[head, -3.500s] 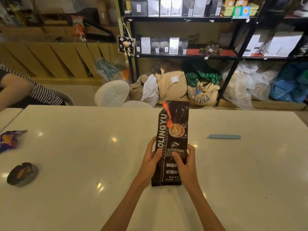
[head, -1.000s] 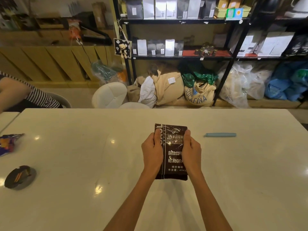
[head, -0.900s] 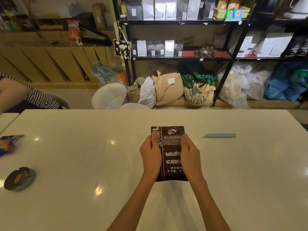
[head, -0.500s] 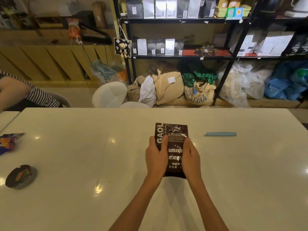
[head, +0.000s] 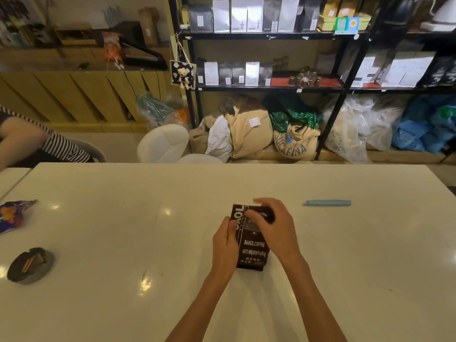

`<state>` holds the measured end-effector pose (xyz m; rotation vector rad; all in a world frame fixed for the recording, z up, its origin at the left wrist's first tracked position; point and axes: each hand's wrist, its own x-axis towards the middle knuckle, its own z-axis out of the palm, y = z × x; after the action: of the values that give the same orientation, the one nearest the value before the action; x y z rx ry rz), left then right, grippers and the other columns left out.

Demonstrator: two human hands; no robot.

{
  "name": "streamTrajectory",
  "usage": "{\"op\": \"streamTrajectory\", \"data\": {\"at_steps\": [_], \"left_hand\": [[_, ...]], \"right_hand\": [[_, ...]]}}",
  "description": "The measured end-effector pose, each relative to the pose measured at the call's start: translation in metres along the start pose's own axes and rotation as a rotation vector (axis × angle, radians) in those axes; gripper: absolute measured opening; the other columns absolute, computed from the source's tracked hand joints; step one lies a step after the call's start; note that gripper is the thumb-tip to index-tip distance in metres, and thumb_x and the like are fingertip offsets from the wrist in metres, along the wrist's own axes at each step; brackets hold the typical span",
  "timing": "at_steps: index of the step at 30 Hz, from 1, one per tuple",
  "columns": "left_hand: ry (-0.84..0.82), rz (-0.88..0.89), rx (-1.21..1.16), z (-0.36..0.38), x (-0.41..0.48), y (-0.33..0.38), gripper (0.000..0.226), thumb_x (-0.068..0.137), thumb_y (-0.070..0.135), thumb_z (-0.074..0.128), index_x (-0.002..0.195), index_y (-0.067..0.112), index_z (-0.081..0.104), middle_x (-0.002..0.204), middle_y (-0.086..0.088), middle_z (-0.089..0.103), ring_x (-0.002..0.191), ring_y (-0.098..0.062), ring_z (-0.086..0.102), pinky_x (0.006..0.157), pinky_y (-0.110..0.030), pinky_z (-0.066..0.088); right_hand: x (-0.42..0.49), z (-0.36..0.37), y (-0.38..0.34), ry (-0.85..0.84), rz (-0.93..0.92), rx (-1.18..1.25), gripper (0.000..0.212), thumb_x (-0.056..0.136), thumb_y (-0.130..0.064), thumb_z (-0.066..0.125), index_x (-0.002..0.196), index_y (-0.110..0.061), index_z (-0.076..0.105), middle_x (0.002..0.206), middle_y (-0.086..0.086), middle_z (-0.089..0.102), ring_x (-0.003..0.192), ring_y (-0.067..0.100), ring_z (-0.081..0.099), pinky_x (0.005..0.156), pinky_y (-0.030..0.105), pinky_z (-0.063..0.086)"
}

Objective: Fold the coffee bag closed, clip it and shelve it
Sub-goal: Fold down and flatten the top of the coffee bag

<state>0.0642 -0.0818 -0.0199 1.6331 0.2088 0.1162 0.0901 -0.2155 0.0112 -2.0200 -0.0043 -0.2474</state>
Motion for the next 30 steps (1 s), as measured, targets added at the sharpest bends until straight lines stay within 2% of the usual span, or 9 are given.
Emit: {"op": "streamTrajectory", "data": {"at_steps": [2,4,8,10,20,22,26,28,30], "left_hand": [[-0.098,0.012,-0.055,-0.010,-0.002,-0.001,0.019,0.103,0.025,0.045,0.114,0.029,0.061,0.106,0.004,0.070,0.099,-0.018,0.067,0.077,-0.025,0.057],[-0.134,0.117,-0.039,-0.022,0.004,0.005,0.040,0.095,0.026,0.056,0.135,0.028,0.048,0.128,0.010,0.060,0.116,-0.008,0.059,0.092,-0.025,0.051],[-0.087,0.216,0.072,-0.022,0.023,0.030,0.024,0.089,0.006,0.066,0.094,0.029,0.070,0.090,0.012,0.073,0.086,-0.008,0.069,0.075,-0.025,0.054],[-0.071,0.194,0.077,-0.018,0.028,0.035,0.029,0.088,0.003,0.065,0.081,0.030,0.071,0.080,0.010,0.074,0.078,-0.010,0.070,0.070,-0.024,0.055],[-0.110,0.238,0.115,0.007,0.039,0.026,0.051,0.090,0.002,0.064,0.074,0.049,0.072,0.078,0.024,0.074,0.076,0.001,0.069,0.068,-0.012,0.052],[-0.133,0.273,0.155,0.013,0.040,0.026,0.051,0.091,0.002,0.063,0.076,0.051,0.069,0.080,0.028,0.072,0.079,0.002,0.068,0.070,-0.011,0.052],[-0.077,0.293,0.188,0.017,0.044,0.023,0.044,0.094,0.000,0.058,0.084,0.043,0.063,0.085,0.027,0.070,0.082,0.003,0.067,0.072,-0.009,0.050],[-0.052,0.287,0.193,0.012,0.045,0.017,0.040,0.095,0.000,0.056,0.088,0.038,0.063,0.089,0.022,0.070,0.085,0.000,0.066,0.072,-0.009,0.049],[-0.054,0.270,0.180,0.007,0.045,0.010,0.035,0.098,0.002,0.052,0.094,0.036,0.060,0.093,0.019,0.067,0.086,-0.002,0.065,0.070,-0.012,0.052]], "right_hand": [[0.008,0.005,-0.004,-0.044,-0.090,-0.116,0.018,0.081,-0.043,0.070,0.092,-0.029,0.070,0.093,-0.014,0.063,0.089,-0.004,0.059,0.077,0.012,0.046],[0.011,0.006,-0.005,-0.036,-0.150,-0.156,0.013,0.081,-0.039,0.070,0.087,-0.027,0.071,0.088,-0.013,0.063,0.086,-0.004,0.059,0.075,0.008,0.043],[0.013,0.004,-0.007,-0.109,-0.248,-0.120,0.013,0.084,-0.036,0.066,0.091,-0.026,0.070,0.089,-0.013,0.064,0.085,-0.002,0.061,0.076,0.007,0.044],[0.018,-0.001,-0.007,-0.127,-0.156,-0.009,0.008,0.082,-0.030,0.072,0.089,-0.028,0.068,0.087,-0.014,0.067,0.087,0.001,0.064,0.075,0.010,0.047],[0.027,-0.060,0.032,-0.108,0.061,0.127,0.015,0.078,-0.021,0.079,0.078,-0.035,0.072,0.085,-0.020,0.075,0.085,0.000,0.068,0.064,0.009,0.051],[0.037,-0.071,0.045,-0.174,0.082,0.103,0.008,0.081,-0.024,0.076,0.081,-0.032,0.075,0.088,-0.016,0.076,0.088,0.003,0.069,0.070,0.018,0.053],[0.083,-0.106,0.093,-0.037,0.053,-0.191,0.011,0.089,-0.015,0.069,0.096,-0.020,0.077,0.100,-0.003,0.076,0.095,0.018,0.067,0.084,0.037,0.054],[0.103,-0.130,0.123,-0.084,0.059,-0.528,0.031,0.086,-0.004,0.070,0.116,-0.014,0.072,0.119,0.009,0.070,0.113,0.029,0.060,0.094,0.042,0.049],[0.111,-0.141,0.150,-0.172,0.083,-0.742,0.043,0.080,-0.001,0.073,0.122,-0.011,0.069,0.120,0.017,0.068,0.114,0.039,0.058,0.094,0.044,0.049]]}}
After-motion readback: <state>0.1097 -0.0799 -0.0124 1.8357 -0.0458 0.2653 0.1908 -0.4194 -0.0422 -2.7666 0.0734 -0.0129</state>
